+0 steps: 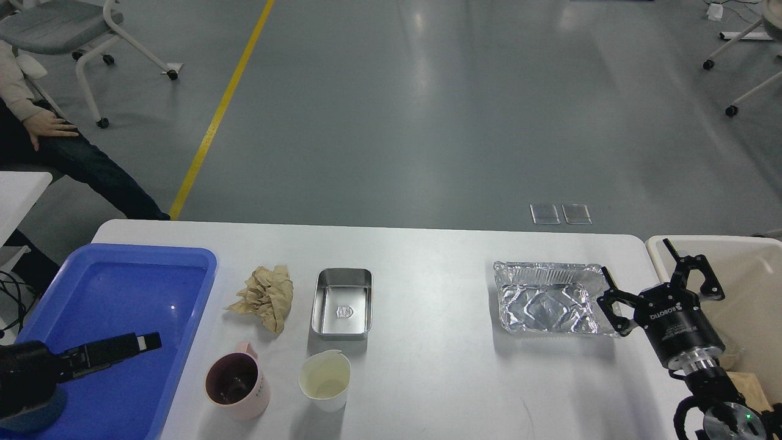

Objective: Tidy desktop
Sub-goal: 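Grasp the pink mug with the left gripper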

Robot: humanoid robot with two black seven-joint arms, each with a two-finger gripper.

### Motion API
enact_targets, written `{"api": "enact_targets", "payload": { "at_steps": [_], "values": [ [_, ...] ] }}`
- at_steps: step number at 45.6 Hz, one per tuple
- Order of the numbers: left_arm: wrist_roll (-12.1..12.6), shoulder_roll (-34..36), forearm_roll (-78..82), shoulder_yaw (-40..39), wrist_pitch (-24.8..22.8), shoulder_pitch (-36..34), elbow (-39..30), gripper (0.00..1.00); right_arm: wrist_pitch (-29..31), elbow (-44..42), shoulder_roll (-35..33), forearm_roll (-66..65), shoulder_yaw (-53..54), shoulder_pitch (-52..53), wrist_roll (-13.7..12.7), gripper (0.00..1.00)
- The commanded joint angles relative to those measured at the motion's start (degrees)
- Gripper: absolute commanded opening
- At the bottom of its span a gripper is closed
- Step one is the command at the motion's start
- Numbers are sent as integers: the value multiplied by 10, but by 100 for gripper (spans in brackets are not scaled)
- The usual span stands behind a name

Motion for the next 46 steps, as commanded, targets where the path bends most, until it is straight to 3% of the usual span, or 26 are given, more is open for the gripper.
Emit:
{"api": "enact_targets", "payload": {
  "at_steps": [1, 5, 9, 27, 46],
  "values": [
    [2, -21, 33, 82, 3, -73, 4, 92, 0, 0, 1, -1, -1, 0, 0, 100],
    [5, -33, 63, 124, 3, -105, 4, 89, 0, -1, 1, 0, -1, -2, 0, 100],
    [16, -49, 99, 154, 3, -126, 9, 79, 0, -1, 1, 0, 0, -2, 0, 100],
    [26, -83, 132, 176, 1, -152, 50, 78, 0, -1, 1, 0, 0, -5, 0, 100],
    [44, -117, 137, 202, 2, -155, 63, 63, 2, -10, 0, 0, 2, -6, 0, 100]
  ]
}}
